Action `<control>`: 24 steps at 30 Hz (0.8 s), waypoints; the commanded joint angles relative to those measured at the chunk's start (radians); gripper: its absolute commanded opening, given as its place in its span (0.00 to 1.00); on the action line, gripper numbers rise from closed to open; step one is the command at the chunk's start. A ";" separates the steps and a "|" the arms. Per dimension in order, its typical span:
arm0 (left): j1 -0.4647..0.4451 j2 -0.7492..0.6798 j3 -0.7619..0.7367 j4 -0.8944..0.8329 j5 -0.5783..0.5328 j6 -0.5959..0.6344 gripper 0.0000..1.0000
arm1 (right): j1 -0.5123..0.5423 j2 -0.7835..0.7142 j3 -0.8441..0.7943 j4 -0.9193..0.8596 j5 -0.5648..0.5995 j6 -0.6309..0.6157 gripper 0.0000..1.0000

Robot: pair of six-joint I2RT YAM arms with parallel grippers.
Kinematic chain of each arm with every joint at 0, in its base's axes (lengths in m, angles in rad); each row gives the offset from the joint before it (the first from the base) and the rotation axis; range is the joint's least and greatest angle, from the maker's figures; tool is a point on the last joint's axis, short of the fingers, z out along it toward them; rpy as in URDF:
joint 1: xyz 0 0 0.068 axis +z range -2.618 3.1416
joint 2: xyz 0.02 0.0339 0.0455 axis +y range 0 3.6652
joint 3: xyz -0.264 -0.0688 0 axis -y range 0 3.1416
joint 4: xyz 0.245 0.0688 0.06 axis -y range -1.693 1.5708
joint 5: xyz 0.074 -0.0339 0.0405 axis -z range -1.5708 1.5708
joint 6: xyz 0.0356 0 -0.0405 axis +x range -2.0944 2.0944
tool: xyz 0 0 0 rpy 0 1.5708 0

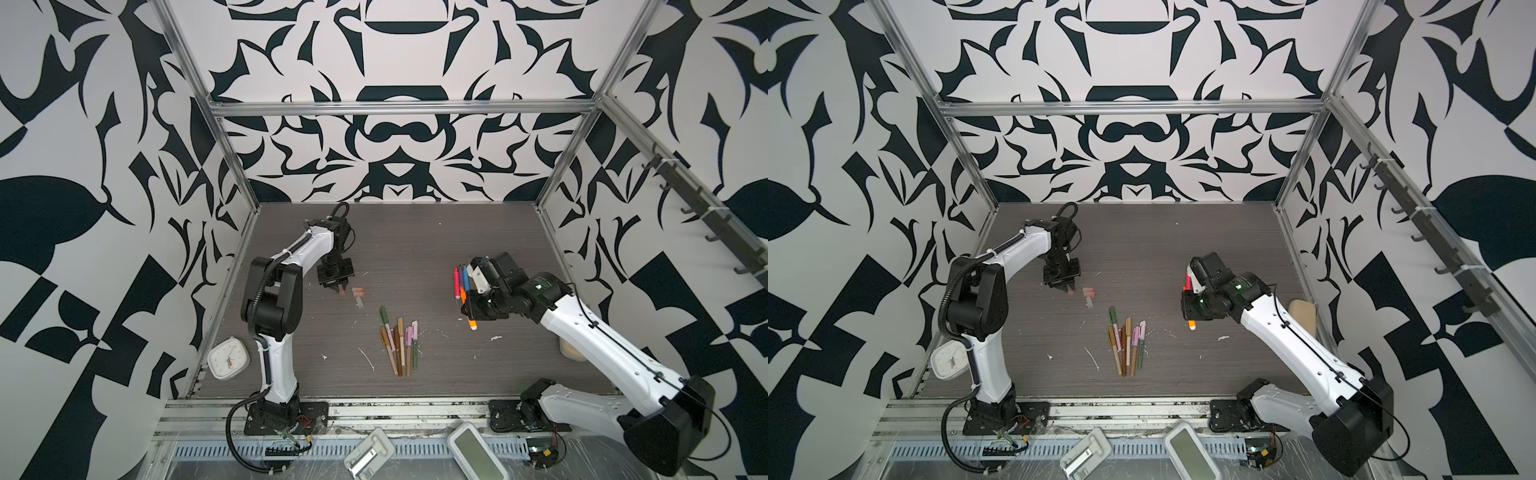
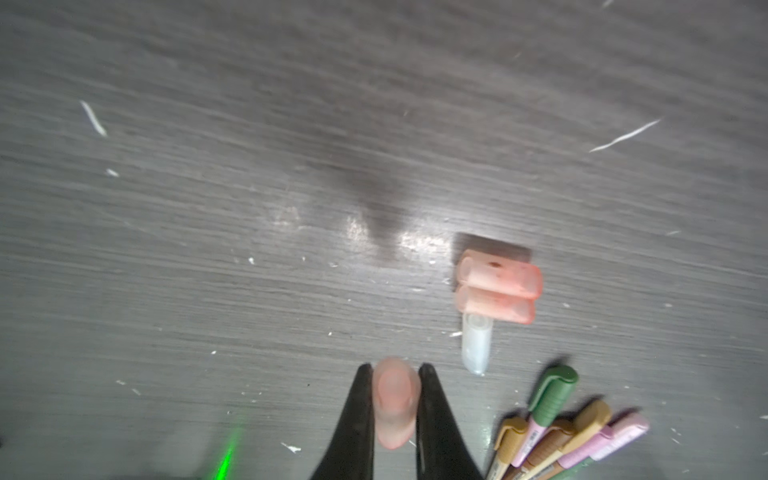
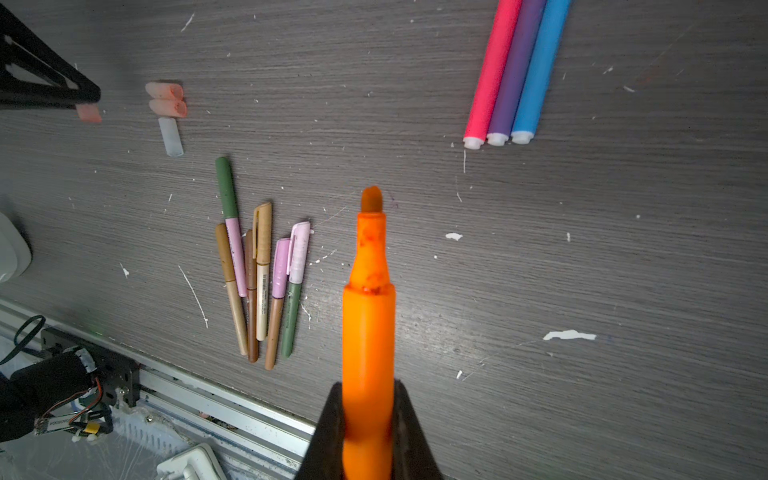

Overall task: Open the pen caps
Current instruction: 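Lower the pink cap by the caps while the right gripper carries the highlighter away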

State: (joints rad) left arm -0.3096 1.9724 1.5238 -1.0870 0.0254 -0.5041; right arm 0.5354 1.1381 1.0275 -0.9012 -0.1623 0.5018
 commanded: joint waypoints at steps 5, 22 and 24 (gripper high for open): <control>0.002 0.025 -0.042 0.017 0.066 -0.008 0.00 | -0.002 -0.003 0.003 0.017 -0.004 0.000 0.00; 0.002 0.074 -0.035 0.047 0.103 -0.024 0.14 | -0.002 -0.002 0.017 0.000 0.013 -0.017 0.00; 0.002 0.076 -0.032 0.047 0.105 -0.026 0.14 | -0.002 -0.001 0.020 -0.005 0.020 -0.020 0.00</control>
State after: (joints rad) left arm -0.3096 2.0247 1.4933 -1.0134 0.1177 -0.5209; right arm 0.5354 1.1404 1.0275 -0.8978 -0.1608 0.4950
